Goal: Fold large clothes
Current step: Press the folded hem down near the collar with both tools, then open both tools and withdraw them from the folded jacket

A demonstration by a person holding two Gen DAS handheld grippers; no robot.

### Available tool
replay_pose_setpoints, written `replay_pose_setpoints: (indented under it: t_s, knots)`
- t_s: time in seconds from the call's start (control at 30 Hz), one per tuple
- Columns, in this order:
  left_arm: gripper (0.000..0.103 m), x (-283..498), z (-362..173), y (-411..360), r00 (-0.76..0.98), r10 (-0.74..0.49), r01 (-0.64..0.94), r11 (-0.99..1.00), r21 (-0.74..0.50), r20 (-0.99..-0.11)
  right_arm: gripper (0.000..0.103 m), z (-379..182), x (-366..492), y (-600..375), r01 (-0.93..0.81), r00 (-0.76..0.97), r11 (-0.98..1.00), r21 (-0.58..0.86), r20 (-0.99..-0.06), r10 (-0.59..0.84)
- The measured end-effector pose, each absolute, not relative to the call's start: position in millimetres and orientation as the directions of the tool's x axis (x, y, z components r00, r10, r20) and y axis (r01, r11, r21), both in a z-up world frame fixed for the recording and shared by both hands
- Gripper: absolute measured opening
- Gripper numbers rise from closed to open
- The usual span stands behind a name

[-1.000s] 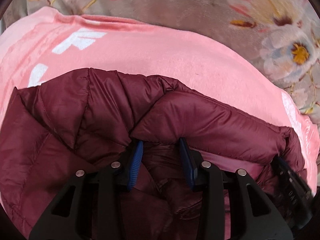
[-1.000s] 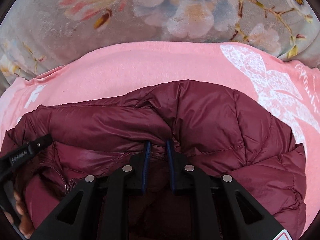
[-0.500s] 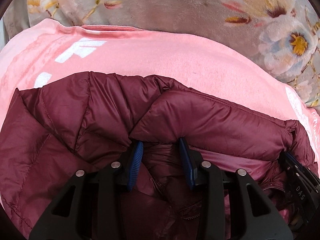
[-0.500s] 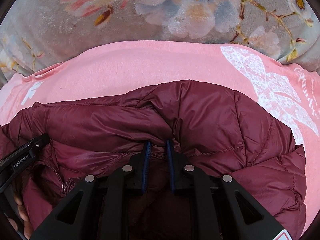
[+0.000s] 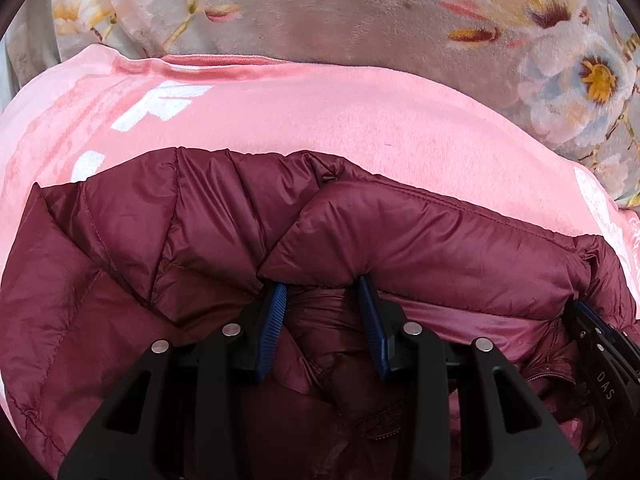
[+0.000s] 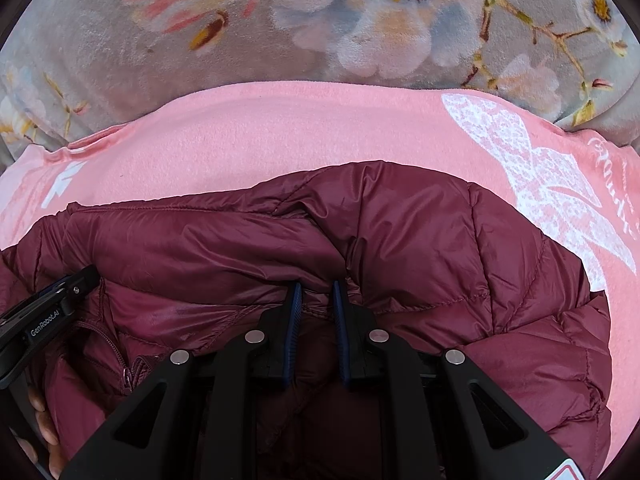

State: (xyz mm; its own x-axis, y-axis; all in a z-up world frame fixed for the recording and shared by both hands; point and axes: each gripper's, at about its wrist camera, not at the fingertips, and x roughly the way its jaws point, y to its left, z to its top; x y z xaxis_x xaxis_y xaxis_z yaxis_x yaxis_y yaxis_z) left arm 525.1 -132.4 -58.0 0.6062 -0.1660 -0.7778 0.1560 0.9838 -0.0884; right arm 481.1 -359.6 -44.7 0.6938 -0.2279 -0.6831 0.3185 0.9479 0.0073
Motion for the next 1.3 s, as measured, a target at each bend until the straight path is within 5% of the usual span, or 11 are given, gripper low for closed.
replay_pose_setpoints:
  t_s: [0.33, 0.4, 0.8, 1.07, 1.23, 1.27, 1.3]
  knots:
    - [0.037, 523, -59, -134, 0.616, -0.144, 0.155, 0.986, -0.060, -0.774, 0.015, -42, 477, -364, 0.311, 0.720, 0.949, 0.048, -0.663, -0.203]
    - [0.047, 518, -56, -124, 0.614, -0.187, 0.151, 0.981, -0.118, -0.767, 0.016, -37, 466, -367, 0.309, 0.748, 0.947, 0.088, -0.638, -0.184]
    - [0.079, 320, -7, 11, 0.594, -0.277, 0.164, 0.961, -0.224, -0.755, 0.067, -2, 189, -335, 0.222, 0.841, 0.970, 0.101, -0.523, -0.138]
    - [0.079, 203, -31, 152, 0.526, -0.212, -0.128, 0.937, -0.324, -0.823, 0.070, -62, 32, -357, 0.330, 0.755, 0.935, 0.131, -0.631, -0.178]
    - [0.079, 179, -34, 160, 0.523, -0.265, -0.117, 0.919, -0.376, -0.810, 0.070, -91, -3, -368, 0.365, 0.751, 0.889, 0.277, -0.651, -0.106]
    - [0.077, 179, -34, 157, 0.523, -0.279, -0.105, 0.917, -0.386, -0.805, 0.070, -90, -5, -368, 0.349, 0.770, 0.889, 0.295, -0.631, -0.093]
    - [0.062, 180, -35, 152, 0.513, -0.295, -0.090, 0.916, -0.392, -0.806, 0.068, -90, -3, -368, 0.341, 0.777, 0.887, 0.312, -0.625, -0.078]
